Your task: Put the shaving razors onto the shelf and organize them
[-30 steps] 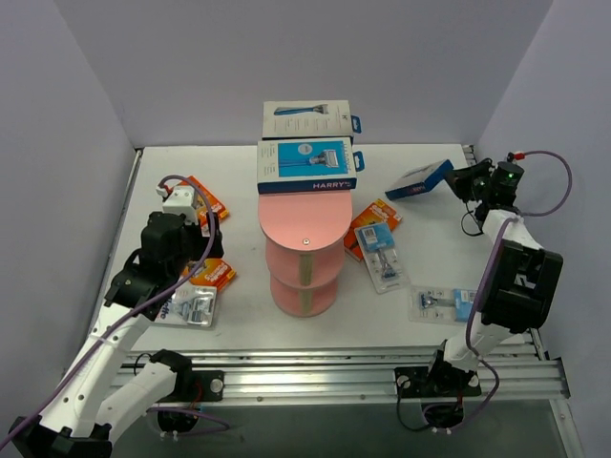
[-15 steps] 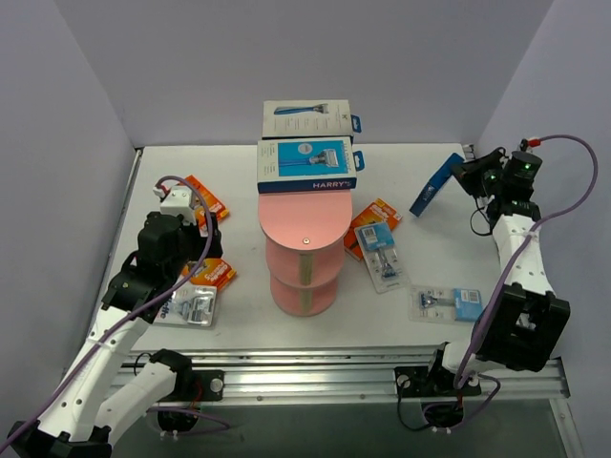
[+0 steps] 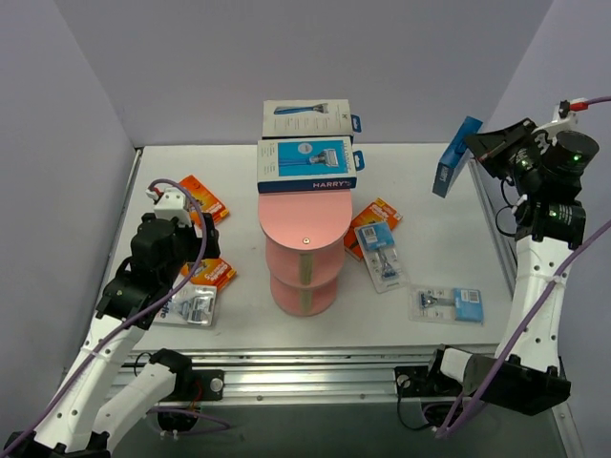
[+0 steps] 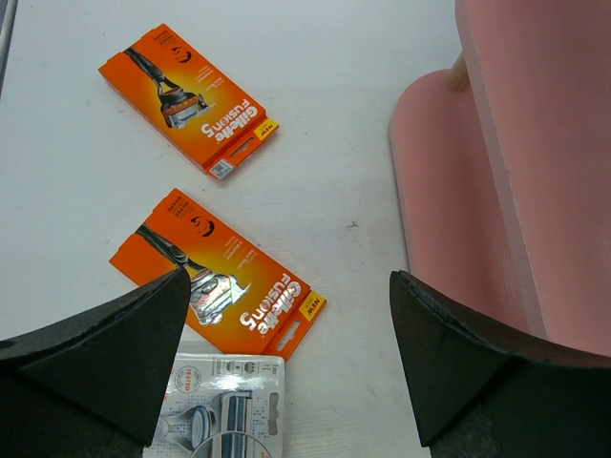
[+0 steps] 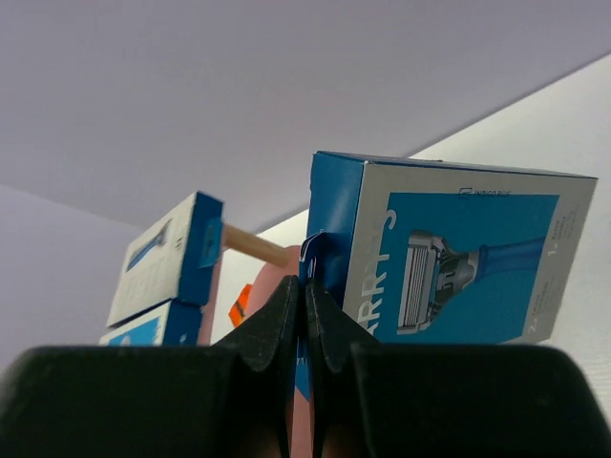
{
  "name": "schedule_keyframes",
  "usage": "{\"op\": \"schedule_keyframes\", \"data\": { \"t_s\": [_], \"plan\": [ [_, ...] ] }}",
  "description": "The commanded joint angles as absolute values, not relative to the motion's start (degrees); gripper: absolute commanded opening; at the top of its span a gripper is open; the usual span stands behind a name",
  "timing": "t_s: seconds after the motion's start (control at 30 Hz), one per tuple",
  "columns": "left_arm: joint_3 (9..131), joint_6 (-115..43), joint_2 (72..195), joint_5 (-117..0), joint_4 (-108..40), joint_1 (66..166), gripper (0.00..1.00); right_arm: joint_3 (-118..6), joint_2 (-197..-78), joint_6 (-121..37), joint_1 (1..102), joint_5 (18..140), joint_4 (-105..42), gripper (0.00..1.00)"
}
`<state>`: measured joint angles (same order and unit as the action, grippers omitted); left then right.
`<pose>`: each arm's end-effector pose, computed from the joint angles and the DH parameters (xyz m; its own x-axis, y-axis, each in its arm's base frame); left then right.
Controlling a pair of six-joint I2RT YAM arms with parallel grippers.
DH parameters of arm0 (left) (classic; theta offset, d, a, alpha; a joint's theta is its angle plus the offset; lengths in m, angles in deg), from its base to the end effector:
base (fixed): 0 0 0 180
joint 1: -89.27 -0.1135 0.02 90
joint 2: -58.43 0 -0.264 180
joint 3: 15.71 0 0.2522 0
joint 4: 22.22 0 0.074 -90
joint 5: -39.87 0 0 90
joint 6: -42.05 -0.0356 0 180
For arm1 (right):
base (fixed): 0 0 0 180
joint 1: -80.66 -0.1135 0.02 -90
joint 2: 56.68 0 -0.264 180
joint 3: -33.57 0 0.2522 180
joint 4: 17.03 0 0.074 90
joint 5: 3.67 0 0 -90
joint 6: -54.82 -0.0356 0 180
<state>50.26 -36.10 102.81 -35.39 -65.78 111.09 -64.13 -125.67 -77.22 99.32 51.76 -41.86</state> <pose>0.1578 -0.0534 0.3504 -0.3687 -0.0663 -0.9272 0.0661 0.9931 -0.0973 0.2430 -0.0607 0.4881 -0.1351 0.6276 -0.7667 -0.2456 0.7284 0.6396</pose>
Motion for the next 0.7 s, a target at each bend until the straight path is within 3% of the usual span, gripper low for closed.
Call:
{"op": "schedule_keyframes", "data": {
  "t_s": [0.0, 0.67],
  "plan": [
    [50.5, -35.3, 101.8, -34.6, -64.5, 111.6, 0.94, -68.7, -123.0, -76.5, 98.9, 43.6, -44.4, 0.0],
    [50.3, -35.3, 100.2, -33.6, -64.1, 112.1, 0.94, -74.5, -111.3, -85.5, 94.1, 32.9, -43.9, 0.0]
  ]
}}
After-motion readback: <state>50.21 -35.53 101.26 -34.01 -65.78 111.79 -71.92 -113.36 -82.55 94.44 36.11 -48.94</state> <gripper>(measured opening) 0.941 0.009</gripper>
